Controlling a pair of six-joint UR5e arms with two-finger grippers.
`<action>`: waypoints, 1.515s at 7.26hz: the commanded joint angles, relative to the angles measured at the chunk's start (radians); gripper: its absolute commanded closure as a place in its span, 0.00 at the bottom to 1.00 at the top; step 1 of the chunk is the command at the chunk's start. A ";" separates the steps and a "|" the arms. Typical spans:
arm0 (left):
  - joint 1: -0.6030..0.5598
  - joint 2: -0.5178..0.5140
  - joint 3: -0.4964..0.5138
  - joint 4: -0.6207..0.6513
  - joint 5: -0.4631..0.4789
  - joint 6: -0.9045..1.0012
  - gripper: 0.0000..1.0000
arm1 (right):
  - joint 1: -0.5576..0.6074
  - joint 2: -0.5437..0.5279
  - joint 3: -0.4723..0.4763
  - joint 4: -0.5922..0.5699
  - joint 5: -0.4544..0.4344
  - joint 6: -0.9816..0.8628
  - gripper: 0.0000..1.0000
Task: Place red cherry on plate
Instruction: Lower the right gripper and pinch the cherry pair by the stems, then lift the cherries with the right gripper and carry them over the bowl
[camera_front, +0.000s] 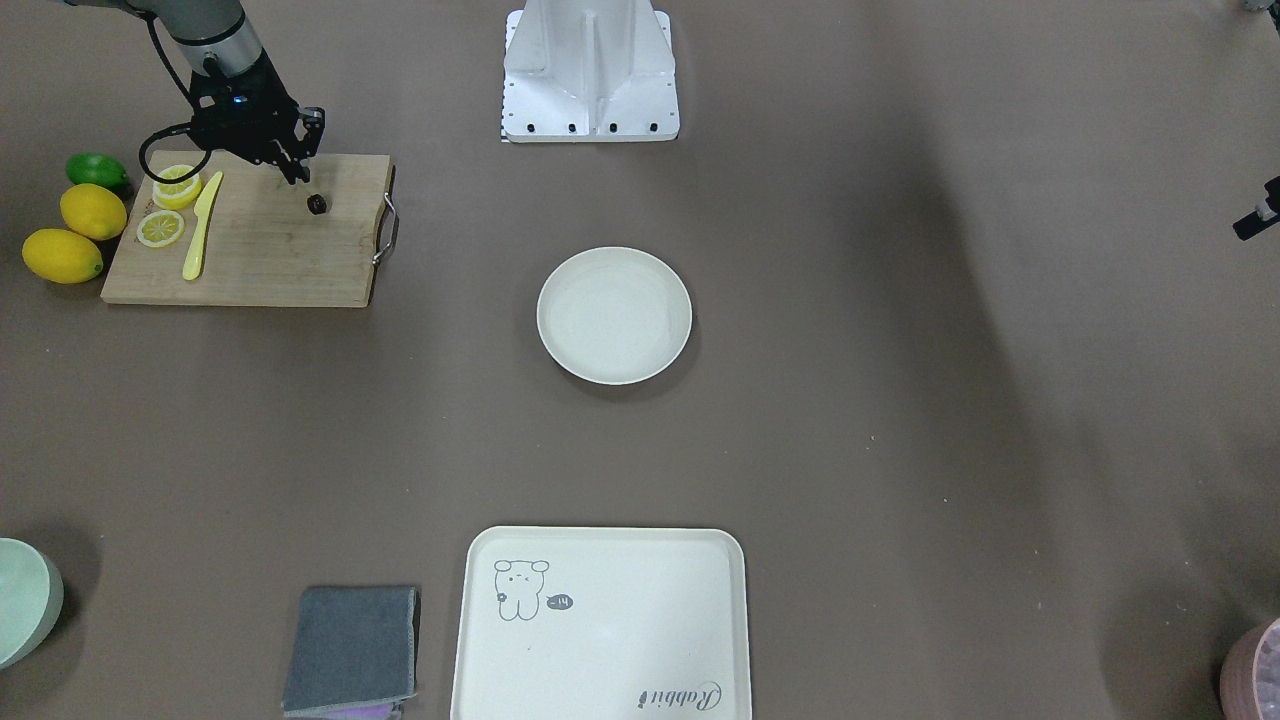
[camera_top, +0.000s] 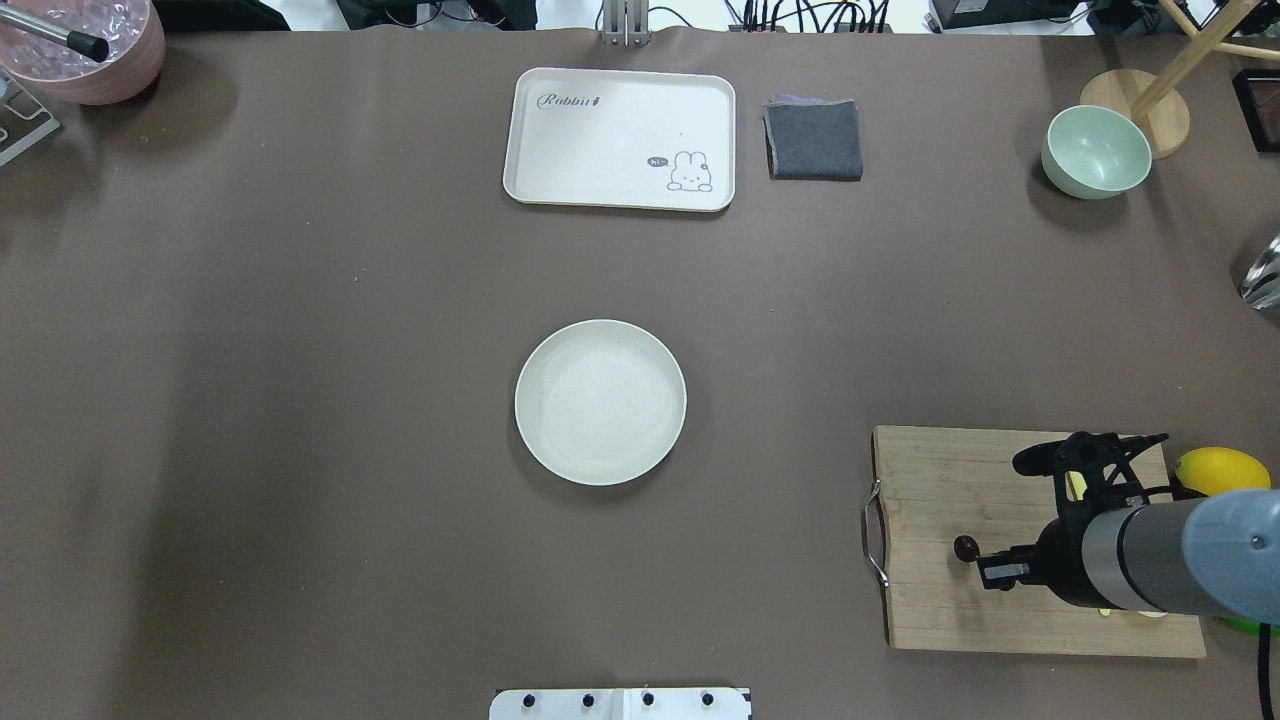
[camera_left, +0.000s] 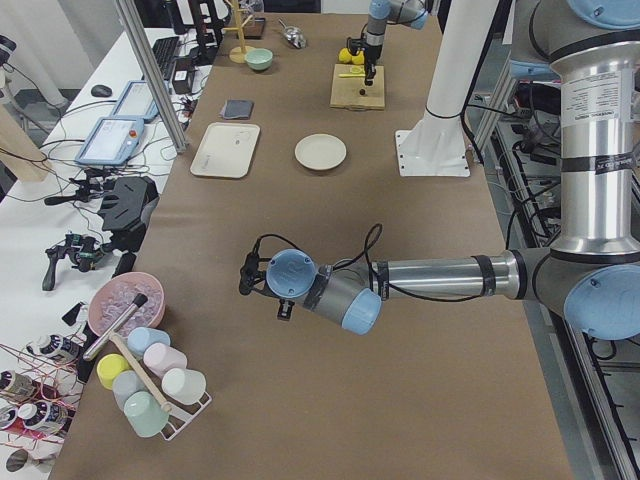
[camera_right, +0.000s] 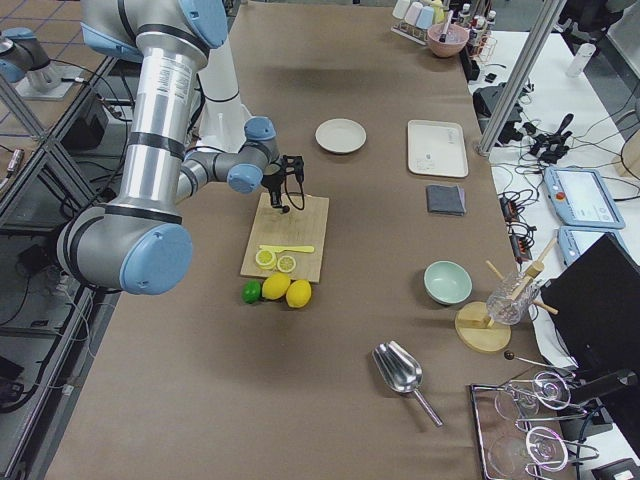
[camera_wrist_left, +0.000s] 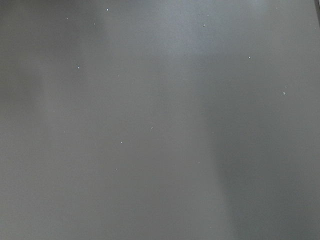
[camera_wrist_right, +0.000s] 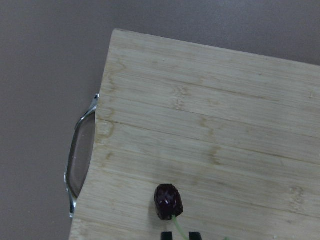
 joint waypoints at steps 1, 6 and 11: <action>0.001 0.004 0.001 0.000 0.000 -0.001 0.01 | 0.186 0.006 0.129 -0.148 0.210 -0.076 1.00; 0.005 -0.004 0.000 0.002 -0.002 -0.001 0.01 | 0.463 0.761 0.155 -1.130 0.393 -0.300 1.00; -0.012 0.004 -0.003 0.000 0.002 0.001 0.01 | 0.219 1.152 -0.239 -1.094 0.186 -0.100 1.00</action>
